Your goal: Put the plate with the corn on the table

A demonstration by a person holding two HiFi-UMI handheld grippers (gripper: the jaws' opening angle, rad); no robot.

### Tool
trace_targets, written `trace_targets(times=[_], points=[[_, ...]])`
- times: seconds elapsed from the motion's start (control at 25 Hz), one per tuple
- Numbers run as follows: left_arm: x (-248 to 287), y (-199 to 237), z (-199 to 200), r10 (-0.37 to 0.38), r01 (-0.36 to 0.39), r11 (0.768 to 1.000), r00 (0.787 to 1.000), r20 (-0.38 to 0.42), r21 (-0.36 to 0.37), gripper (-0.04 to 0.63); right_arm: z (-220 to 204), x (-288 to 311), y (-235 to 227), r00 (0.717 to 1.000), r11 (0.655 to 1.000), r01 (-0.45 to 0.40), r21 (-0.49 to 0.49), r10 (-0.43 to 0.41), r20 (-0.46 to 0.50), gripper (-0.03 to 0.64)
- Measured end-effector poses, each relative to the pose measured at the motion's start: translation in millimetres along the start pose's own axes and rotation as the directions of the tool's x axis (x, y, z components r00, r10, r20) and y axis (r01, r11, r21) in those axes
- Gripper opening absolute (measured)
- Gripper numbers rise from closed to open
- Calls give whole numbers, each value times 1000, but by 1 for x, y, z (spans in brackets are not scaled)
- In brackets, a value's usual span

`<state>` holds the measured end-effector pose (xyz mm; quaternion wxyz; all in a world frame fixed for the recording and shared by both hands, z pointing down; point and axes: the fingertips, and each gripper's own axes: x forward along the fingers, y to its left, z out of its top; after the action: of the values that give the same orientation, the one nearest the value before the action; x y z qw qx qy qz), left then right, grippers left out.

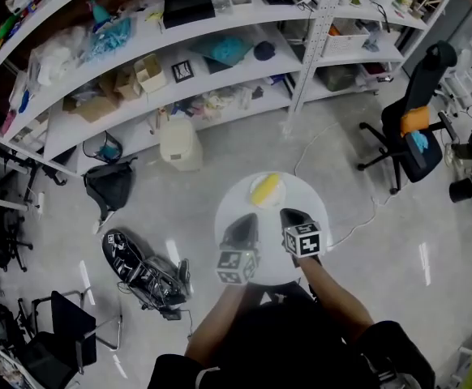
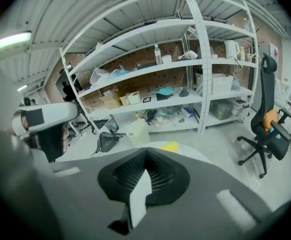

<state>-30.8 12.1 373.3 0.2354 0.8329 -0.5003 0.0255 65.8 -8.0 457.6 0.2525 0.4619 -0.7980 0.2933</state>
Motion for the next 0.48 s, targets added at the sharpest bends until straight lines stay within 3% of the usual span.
trace_targets(times=[0.48], points=[[-7,-8,40,11,-13,999,999,48,44,2,75,-55,34,974,998,23,-61,-8,226,6]])
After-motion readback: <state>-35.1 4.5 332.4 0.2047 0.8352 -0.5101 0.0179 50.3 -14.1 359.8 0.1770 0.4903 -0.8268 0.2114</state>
